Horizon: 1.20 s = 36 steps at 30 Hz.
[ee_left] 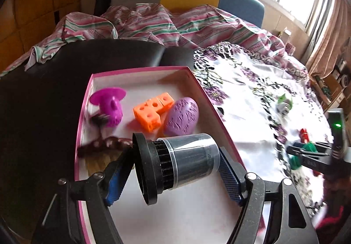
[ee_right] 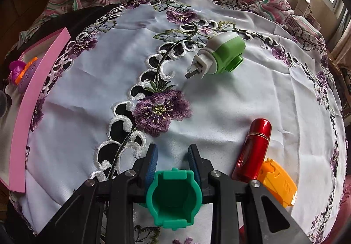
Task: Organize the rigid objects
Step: 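Carry the black cup into the pink tray and open the left gripper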
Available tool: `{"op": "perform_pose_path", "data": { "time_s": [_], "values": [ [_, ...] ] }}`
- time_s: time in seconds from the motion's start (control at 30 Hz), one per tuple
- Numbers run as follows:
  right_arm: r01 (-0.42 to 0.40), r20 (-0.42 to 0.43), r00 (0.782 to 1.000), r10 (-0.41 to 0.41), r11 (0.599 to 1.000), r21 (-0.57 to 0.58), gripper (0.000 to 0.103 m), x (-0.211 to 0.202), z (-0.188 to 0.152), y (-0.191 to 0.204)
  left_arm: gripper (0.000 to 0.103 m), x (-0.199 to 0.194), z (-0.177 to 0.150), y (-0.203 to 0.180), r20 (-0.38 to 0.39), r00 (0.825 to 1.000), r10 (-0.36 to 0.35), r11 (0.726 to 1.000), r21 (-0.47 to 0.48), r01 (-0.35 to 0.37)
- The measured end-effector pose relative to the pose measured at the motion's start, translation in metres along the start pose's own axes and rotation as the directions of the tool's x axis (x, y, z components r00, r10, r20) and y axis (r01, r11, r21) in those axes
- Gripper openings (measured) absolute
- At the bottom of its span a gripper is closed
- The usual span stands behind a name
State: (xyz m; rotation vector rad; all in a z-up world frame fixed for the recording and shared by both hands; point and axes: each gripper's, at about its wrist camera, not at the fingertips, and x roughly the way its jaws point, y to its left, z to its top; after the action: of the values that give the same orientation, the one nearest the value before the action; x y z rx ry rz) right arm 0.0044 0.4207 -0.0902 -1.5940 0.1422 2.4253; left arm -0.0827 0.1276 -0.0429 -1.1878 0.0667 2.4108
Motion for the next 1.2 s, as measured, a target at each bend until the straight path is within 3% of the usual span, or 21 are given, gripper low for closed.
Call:
{"op": "perform_pose_path", "data": {
  "time_s": [0.17,0.33,0.83,1.2],
  "values": [
    [-0.002,0.0,1.0,0.002,1.0,0.001,0.028,0.001,-0.001,-0.001,0.075,0.024,0.007,-0.001,0.0,0.999,0.043,0.999,0.025,-0.043],
    [-0.004,0.0,1.0,0.004,1.0,0.001,0.028,0.001,-0.001,-0.001,0.076,0.024,0.009,0.003,0.006,0.999,0.048,0.999,0.018,-0.048],
    [0.011,0.004,1.0,-0.011,1.0,-0.017,0.028,0.002,0.0,0.0,0.084,-0.019,-0.007,0.004,0.076,0.993,0.09,0.996,0.02,-0.092],
    [0.021,0.009,1.0,-0.021,0.999,-0.026,0.028,0.002,-0.002,0.002,0.084,-0.043,-0.026,0.007,0.055,0.994,0.098,0.995,0.002,-0.098]
  ]
}}
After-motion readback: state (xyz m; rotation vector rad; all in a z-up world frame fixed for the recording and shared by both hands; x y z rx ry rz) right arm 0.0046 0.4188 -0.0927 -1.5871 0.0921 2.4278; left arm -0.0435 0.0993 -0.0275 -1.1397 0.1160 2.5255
